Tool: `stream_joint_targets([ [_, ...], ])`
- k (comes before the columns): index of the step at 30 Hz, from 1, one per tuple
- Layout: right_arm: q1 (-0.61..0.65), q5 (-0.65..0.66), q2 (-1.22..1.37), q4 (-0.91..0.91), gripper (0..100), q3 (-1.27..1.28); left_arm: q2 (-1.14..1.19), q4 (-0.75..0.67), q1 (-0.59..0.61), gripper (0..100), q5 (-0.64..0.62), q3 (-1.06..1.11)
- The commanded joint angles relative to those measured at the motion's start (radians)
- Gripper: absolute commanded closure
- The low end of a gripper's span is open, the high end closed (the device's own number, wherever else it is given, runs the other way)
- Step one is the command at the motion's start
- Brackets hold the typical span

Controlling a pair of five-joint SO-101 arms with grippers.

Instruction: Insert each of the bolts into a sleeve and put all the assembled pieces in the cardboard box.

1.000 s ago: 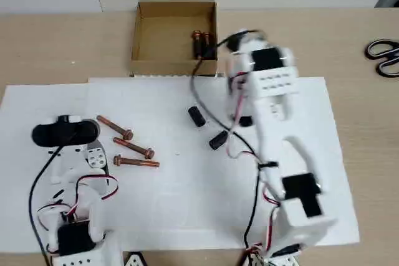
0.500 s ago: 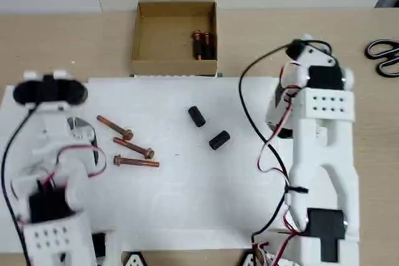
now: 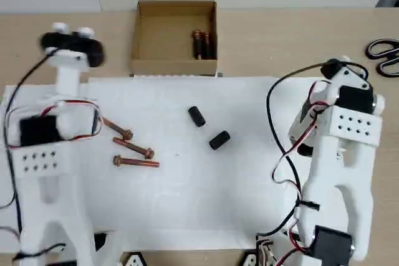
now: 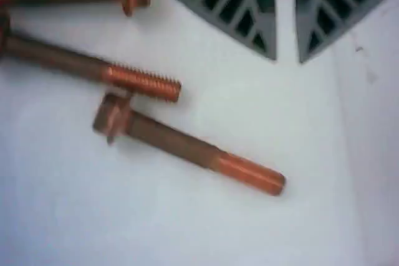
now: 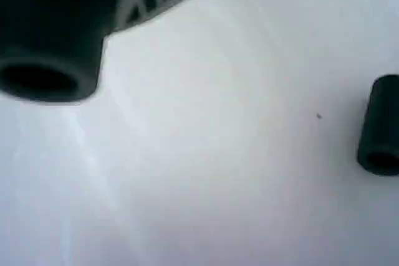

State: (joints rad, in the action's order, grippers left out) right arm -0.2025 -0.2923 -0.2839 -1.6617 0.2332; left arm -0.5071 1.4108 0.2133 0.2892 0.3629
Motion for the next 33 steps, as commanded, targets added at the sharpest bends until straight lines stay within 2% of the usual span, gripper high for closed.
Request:
stream_joint_targets([
  [1, -0.012, -0.008, -0.059, 0.018, 99.5, 0.003, 0.038, 0.023, -0.028, 99, 0.155, -0.051],
  [4, -0.015, -0.008, -0.073, 0.016, 99.5, 0.003, 0.063, 0.023, -0.041, 99, 0.215, -0.054],
  [7, -0.015, -0.008, -0.085, 0.008, 99.5, 0.003, 0.072, 0.043, -0.060, 99, 0.166, -0.054],
  [9, -0.016, -0.008, -0.097, 0.007, 99.5, 0.003, 0.072, 0.057, -0.078, 99, 0.035, -0.054],
  [13, -0.016, -0.012, -0.130, 0.007, 99.5, 0.003, 0.077, 0.094, -0.126, 99, -0.387, -0.056],
  [15, -0.016, -0.012, -0.142, 0.007, 99.5, 0.003, 0.077, 0.152, -0.147, 99, -0.493, -0.056],
  [17, -0.016, -0.012, -0.150, 0.007, 99.5, 0.003, 0.077, 0.192, -0.163, 99, -0.542, -0.054],
  [21, -0.016, -0.014, -0.150, 0.004, 99.5, 0.005, 0.071, 0.190, -0.161, 99, -0.687, -0.047],
  [25, -0.016, -0.015, -0.150, -0.027, 99.5, 0.005, 0.077, 0.143, -0.121, 99, -1.023, -0.044],
  [29, -0.065, -0.014, -0.150, -0.035, 99.5, 0.005, 0.078, 0.137, -0.147, 99, -1.364, -0.013],
  [33, -0.154, -0.009, -0.150, -0.035, 99.5, 0.005, 0.078, 0.137, -0.173, 99, -1.587, 0.039],
])
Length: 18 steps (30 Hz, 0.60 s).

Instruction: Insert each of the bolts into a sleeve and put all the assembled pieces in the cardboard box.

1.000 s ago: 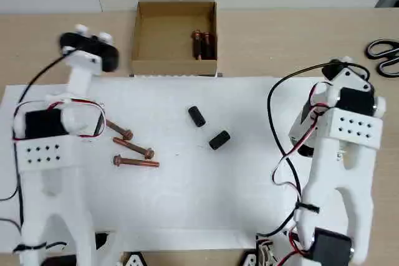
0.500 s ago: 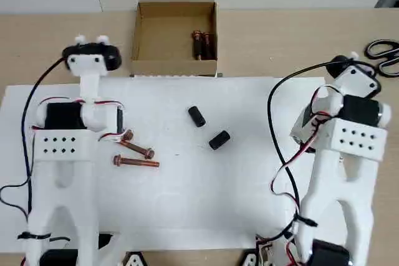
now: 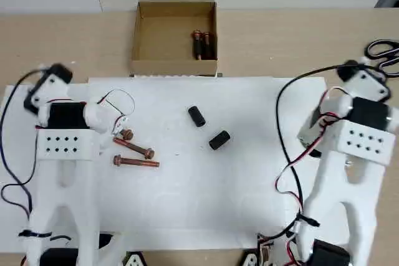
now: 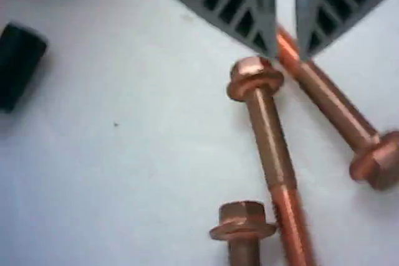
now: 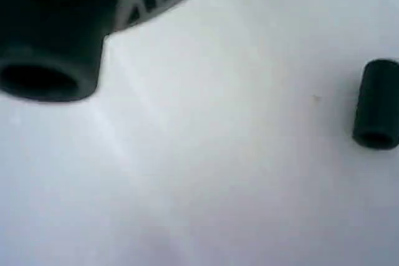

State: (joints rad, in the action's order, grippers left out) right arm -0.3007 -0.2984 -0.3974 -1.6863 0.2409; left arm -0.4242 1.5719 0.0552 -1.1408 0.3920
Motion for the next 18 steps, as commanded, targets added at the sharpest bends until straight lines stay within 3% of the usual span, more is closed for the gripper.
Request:
stream_joint_targets([
  [1, -0.074, -0.002, -0.036, -0.010, 99.5, -0.003, -0.005, -0.026, -0.021, 99, -0.178, 0.019],
  [8, -0.147, 0.049, -0.036, -0.002, 99.5, -0.003, -0.005, -0.097, -0.035, 99, -0.186, 0.139],
  [15, -0.150, 0.068, -0.036, -0.001, 99.5, -0.003, -0.005, -0.167, -0.071, 85, -0.186, 0.268],
  [18, -0.150, 0.068, -0.036, -0.001, 99.5, -0.003, -0.005, -0.209, -0.069, 83, -0.186, 0.295],
])
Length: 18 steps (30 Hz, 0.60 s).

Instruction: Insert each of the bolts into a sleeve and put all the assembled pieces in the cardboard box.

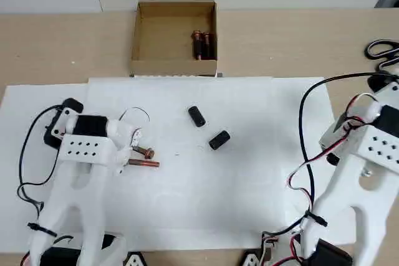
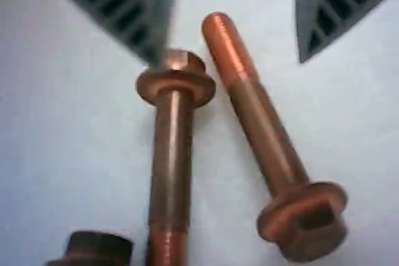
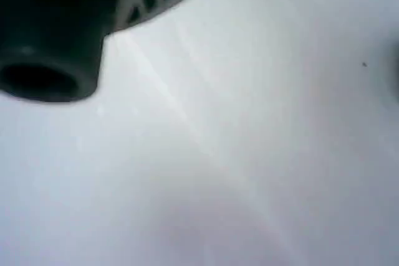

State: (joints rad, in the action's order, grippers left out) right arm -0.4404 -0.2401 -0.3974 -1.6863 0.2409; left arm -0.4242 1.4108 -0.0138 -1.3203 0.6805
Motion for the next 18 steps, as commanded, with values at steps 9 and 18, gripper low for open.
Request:
stream_joint_targets([
  [9, -0.010, 0.009, -0.036, -0.005, 99.5, -0.003, -0.005, -0.235, 0.003, 83, -0.005, 0.162],
  [18, -0.012, 0.009, -0.038, -0.010, 99.5, -0.003, -0.005, -0.247, 0.054, 83, -0.005, 0.168],
])
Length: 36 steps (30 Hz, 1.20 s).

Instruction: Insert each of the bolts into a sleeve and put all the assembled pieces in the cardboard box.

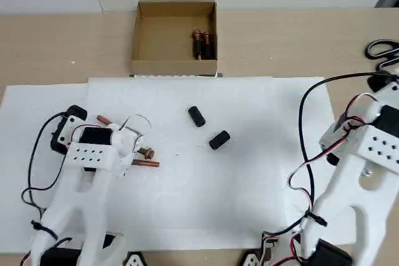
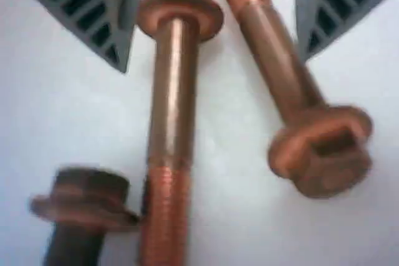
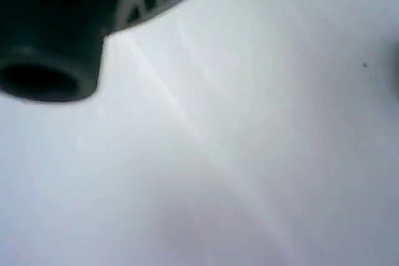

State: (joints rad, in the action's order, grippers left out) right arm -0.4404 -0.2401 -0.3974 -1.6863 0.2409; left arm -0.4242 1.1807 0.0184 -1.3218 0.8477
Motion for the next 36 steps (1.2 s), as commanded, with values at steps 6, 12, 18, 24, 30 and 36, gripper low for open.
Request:
stream_joint_targets([
  [6, -0.012, 0.006, -0.038, -0.002, 99.5, -0.003, -0.005, -0.009, 0.052, 83, 0.034, 0.016],
  [12, -0.012, 0.006, -0.038, -0.002, 99.5, -0.003, -0.005, -0.015, 0.044, 83, 0.037, 0.025],
  [18, -0.012, 0.006, -0.038, -0.007, 99.5, -0.003, -0.008, -0.009, 0.044, 83, 0.037, 0.059],
  [24, -0.012, 0.006, -0.038, -0.007, 99.5, -0.003, -0.005, -0.009, 0.044, 83, 0.038, 0.061],
  [30, -0.012, 0.006, -0.038, -0.008, 99.5, -0.003, -0.003, -0.017, 0.040, 83, 0.041, 0.062],
  [36, -0.012, 0.005, -0.038, -0.007, 99.5, -0.003, -0.003, -0.074, 0.012, 83, 0.098, 0.105],
])
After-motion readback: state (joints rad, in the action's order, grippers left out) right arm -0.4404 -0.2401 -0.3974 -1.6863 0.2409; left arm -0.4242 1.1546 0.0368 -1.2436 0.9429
